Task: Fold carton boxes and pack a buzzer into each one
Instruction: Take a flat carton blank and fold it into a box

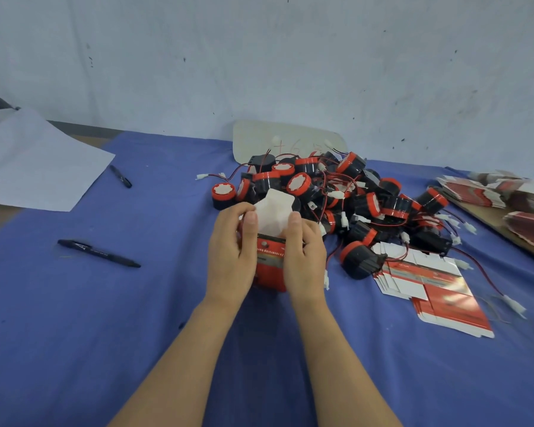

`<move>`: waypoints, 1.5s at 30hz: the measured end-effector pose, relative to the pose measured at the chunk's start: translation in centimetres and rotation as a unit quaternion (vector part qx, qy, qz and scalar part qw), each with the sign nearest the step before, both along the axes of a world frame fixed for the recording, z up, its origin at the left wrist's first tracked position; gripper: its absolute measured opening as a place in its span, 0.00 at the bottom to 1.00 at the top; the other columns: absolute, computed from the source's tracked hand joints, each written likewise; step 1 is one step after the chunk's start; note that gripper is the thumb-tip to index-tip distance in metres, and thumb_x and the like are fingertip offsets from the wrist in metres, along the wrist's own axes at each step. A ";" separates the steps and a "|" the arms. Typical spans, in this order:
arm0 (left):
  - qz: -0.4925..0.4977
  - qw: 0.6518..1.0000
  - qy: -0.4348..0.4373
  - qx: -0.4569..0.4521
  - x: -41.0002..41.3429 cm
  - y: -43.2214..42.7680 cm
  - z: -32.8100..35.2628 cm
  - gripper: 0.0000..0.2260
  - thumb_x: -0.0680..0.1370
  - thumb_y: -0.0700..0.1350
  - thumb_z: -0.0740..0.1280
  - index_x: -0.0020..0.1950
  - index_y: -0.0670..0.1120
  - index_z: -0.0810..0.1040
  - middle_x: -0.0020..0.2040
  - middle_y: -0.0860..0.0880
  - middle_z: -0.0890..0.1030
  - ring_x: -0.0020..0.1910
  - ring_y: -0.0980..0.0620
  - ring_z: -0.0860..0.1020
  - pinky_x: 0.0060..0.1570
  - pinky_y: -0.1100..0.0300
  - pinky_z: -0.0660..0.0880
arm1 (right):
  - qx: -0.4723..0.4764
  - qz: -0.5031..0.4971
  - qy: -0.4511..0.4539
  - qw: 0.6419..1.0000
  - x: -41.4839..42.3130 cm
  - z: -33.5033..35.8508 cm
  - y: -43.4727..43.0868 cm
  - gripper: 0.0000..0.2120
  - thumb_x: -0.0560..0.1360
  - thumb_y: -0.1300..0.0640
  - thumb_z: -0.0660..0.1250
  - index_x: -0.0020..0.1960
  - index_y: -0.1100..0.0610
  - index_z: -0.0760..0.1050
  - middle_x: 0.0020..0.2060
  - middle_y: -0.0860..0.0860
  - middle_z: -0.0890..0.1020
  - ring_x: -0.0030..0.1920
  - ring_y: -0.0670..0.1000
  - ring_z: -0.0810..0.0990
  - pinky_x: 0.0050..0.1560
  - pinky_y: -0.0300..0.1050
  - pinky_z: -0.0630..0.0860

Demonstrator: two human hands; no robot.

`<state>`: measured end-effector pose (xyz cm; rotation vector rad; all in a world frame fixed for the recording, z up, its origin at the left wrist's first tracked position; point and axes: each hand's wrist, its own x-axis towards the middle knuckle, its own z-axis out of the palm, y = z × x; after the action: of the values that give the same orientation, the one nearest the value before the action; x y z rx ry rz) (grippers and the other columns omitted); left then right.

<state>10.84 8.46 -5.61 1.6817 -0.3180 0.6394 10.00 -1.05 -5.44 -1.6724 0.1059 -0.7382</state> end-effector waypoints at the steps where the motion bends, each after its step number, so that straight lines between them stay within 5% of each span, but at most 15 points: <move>1: 0.003 1.000 -0.013 0.014 0.0 0.1 -0.1 0.12 0.80 0.58 0.54 0.55 0.56 0.73 0.55 0.55 0.75 0.54 0.63 0.74 0.50 0.72 0.71 | 0.019 -0.002 0.008 1.000 0.0 0.1 0.0 0.20 0.82 0.49 0.57 0.34 0.49 0.76 0.43 0.47 0.75 0.42 0.42 0.75 0.46 0.35 0.72; 3: 0.006 0.999 -0.023 0.036 -0.1 0.1 -0.1 0.12 0.78 0.61 0.53 0.55 0.61 0.72 0.58 0.57 0.71 0.55 0.69 0.71 0.50 0.78 0.68 | 0.061 -0.005 0.039 0.997 0.2 0.3 -0.2 0.23 0.81 0.46 0.56 0.33 0.54 0.75 0.39 0.52 0.76 0.39 0.46 0.75 0.43 0.42 0.74; 7: -0.014 0.998 -0.008 0.052 -0.1 0.1 -0.1 0.06 0.77 0.61 0.55 0.45 0.64 0.70 0.59 0.59 0.68 0.54 0.72 0.70 0.47 0.79 0.67 | 0.075 0.011 0.078 0.994 0.2 0.7 -0.6 0.26 0.81 0.46 0.56 0.39 0.69 0.72 0.33 0.55 0.75 0.33 0.47 0.73 0.34 0.38 0.72; 10: -0.029 0.998 0.016 0.045 0.2 0.1 -0.4 0.07 0.80 0.59 0.58 0.43 0.61 0.70 0.59 0.57 0.69 0.53 0.70 0.71 0.47 0.77 0.68 | 0.054 0.036 0.087 0.994 0.0 0.9 -0.7 0.25 0.81 0.47 0.57 0.35 0.65 0.72 0.33 0.54 0.77 0.34 0.49 0.75 0.38 0.46 0.73; 14: -0.041 0.998 0.040 0.001 0.1 0.0 -0.3 0.09 0.82 0.51 0.56 0.44 0.62 0.69 0.56 0.54 0.72 0.49 0.69 0.73 0.44 0.76 0.70 | 0.029 0.041 0.056 0.997 -0.1 0.9 -0.3 0.19 0.81 0.49 0.58 0.33 0.49 0.77 0.47 0.44 0.79 0.45 0.45 0.80 0.46 0.45 0.77; 19: -0.082 0.984 0.154 -0.020 0.8 0.8 0.3 0.07 0.82 0.54 0.56 0.49 0.58 0.73 0.54 0.53 0.77 0.47 0.61 0.79 0.40 0.71 0.73 | 0.055 0.100 0.070 0.991 -0.4 1.2 -0.7 0.20 0.79 0.47 0.61 0.30 0.49 0.77 0.47 0.46 0.77 0.44 0.43 0.78 0.45 0.41 0.75; 22: -0.077 0.975 0.207 0.001 1.2 1.0 0.2 0.16 0.81 0.58 0.55 0.54 0.50 0.77 0.51 0.48 0.81 0.46 0.51 0.81 0.44 0.60 0.77 | 0.027 0.099 0.096 0.990 -0.4 1.1 -0.8 0.17 0.80 0.48 0.61 0.34 0.48 0.78 0.47 0.48 0.78 0.43 0.43 0.79 0.42 0.37 0.73; 26: -0.040 0.983 0.179 0.011 1.1 0.9 -0.1 0.16 0.81 0.57 0.55 0.50 0.49 0.77 0.47 0.49 0.80 0.42 0.53 0.81 0.38 0.64 0.74 | -0.035 0.071 0.040 0.996 -0.3 0.9 -0.8 0.02 0.79 0.57 0.62 0.49 0.53 0.73 0.42 0.46 0.79 0.40 0.40 0.77 0.42 0.38 0.75; 29: -0.018 0.990 0.138 0.018 1.0 1.0 -0.3 0.13 0.81 0.58 0.56 0.44 0.53 0.74 0.39 0.52 0.80 0.37 0.57 0.81 0.33 0.67 0.73 | 0.010 0.123 0.051 0.991 -0.5 1.4 -0.6 0.06 0.80 0.59 0.62 0.55 0.53 0.74 0.48 0.50 0.80 0.48 0.45 0.80 0.50 0.45 0.78; 32: -0.001 0.993 0.119 0.004 0.8 1.3 0.0 0.13 0.77 0.63 0.54 0.44 0.55 0.67 0.39 0.53 0.80 0.36 0.60 0.80 0.34 0.63 0.76 | 0.029 0.173 0.127 0.976 -1.0 2.0 -0.6 0.12 0.80 0.51 0.61 0.48 0.54 0.81 0.51 0.57 0.82 0.51 0.55 0.82 0.54 0.52 0.79; 36: -0.034 0.996 0.056 0.061 0.4 1.8 0.5 0.15 0.77 0.66 0.52 0.48 0.58 0.70 0.44 0.57 0.81 0.39 0.60 0.81 0.36 0.68 0.75 | 0.061 0.244 0.193 0.949 -1.4 2.7 -2.1 0.09 0.79 0.55 0.63 0.47 0.55 0.80 0.43 0.54 0.84 0.44 0.54 0.82 0.47 0.49 0.78; 39: -0.050 0.994 -0.032 0.087 -0.1 1.7 1.1 0.16 0.79 0.59 0.53 0.49 0.52 0.75 0.44 0.58 0.80 0.42 0.59 0.80 0.39 0.68 0.75 | 0.111 0.332 0.237 0.906 -1.8 3.3 -4.2 0.09 0.77 0.59 0.65 0.57 0.56 0.76 0.44 0.56 0.84 0.42 0.52 0.82 0.41 0.44 0.80; 45: -0.082 0.988 -0.077 0.106 -0.6 1.3 1.5 0.17 0.79 0.54 0.54 0.49 0.48 0.79 0.43 0.57 0.81 0.43 0.58 0.79 0.41 0.70 0.72 | 0.047 0.367 0.271 0.889 -1.9 3.4 -5.0 0.13 0.78 0.65 0.64 0.62 0.60 0.74 0.53 0.58 0.83 0.47 0.53 0.83 0.48 0.45 0.80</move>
<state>10.25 9.77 -4.13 1.7886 -0.6464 0.6305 8.08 -6.06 -2.07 -1.6116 -0.1004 0.3088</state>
